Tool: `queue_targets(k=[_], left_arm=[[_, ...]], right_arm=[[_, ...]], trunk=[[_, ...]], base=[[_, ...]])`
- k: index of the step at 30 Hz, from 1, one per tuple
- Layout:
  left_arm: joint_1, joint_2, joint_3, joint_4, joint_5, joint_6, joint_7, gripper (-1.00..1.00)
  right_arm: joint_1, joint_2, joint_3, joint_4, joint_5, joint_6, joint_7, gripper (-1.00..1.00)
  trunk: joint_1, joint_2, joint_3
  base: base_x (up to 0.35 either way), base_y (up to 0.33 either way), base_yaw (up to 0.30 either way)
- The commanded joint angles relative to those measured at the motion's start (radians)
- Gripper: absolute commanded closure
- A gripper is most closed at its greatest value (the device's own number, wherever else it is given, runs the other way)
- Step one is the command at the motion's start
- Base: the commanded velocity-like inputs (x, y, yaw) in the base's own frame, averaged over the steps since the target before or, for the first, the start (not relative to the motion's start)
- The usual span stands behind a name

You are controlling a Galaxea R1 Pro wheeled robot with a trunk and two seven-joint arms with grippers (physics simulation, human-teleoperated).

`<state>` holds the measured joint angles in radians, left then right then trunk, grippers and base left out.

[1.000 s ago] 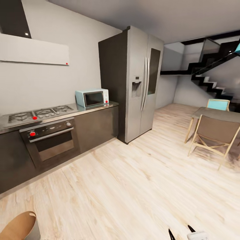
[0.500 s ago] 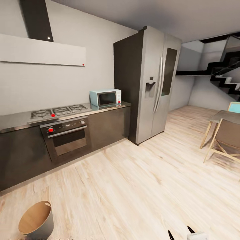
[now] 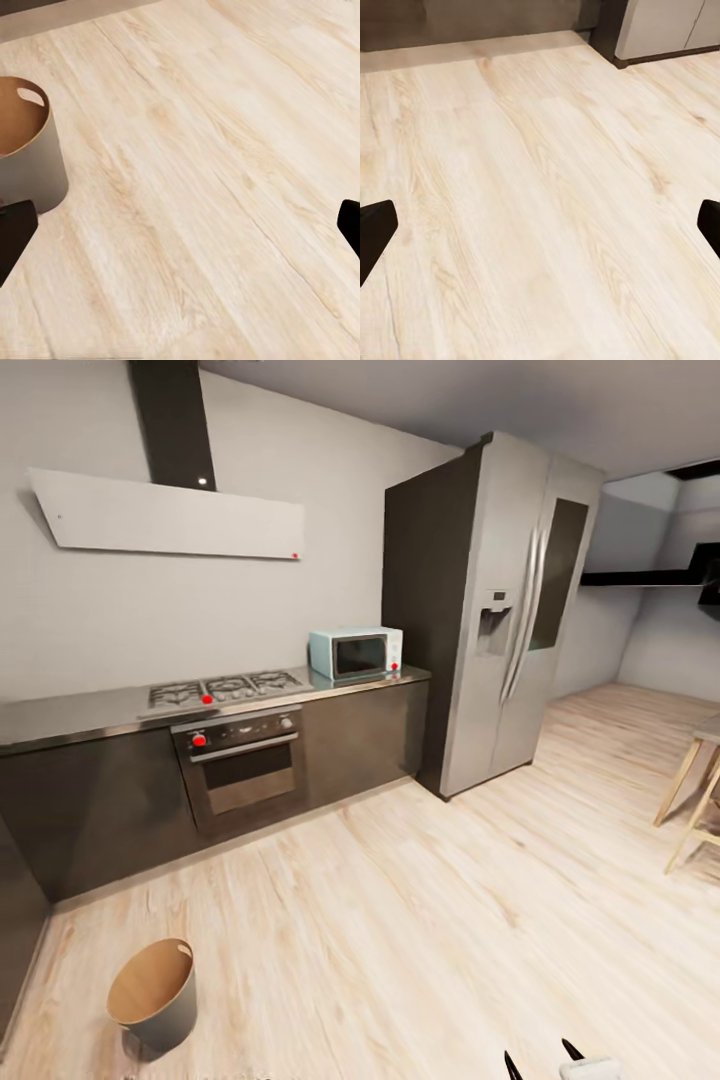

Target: Put the three can of soda from the living room inside the tash can in the kitchen.

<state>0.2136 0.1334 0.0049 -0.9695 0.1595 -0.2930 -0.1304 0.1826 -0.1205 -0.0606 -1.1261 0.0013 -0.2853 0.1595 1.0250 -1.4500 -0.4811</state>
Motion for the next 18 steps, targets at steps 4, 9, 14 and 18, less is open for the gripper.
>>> queue_targets(k=[4,9,14,18], left_arm=[[0.0,0.0,0.0,0.0,-0.001,0.0,0.0,-1.0],[0.0,0.0,0.0,0.0,-0.002,0.0,0.0,-1.0],[0.0,0.0,0.0,0.0,-0.002,0.0,0.0,-1.0],[0.0,0.0,0.0,0.0,-0.001,0.0,0.0,-1.0]], right_arm=[[0.0,0.001,0.001,0.0,0.0,0.0,0.0,-1.0],[0.0,0.001,0.001,0.0,0.001,0.0,0.0,-1.0],[0.0,0.001,0.001,0.0,0.002,0.0,0.0,-1.0],[0.0,0.001,0.001,0.003,0.002,0.001,0.0,-1.0]], trunk=[[0.0,0.0,0.0],[0.0,0.0,0.0],[0.0,0.0,0.0],[0.0,0.0,0.0]], base=[[0.0,0.0,0.246],[0.0,0.0,0.246],[0.0,0.0,0.222],[0.0,0.0,0.086]])
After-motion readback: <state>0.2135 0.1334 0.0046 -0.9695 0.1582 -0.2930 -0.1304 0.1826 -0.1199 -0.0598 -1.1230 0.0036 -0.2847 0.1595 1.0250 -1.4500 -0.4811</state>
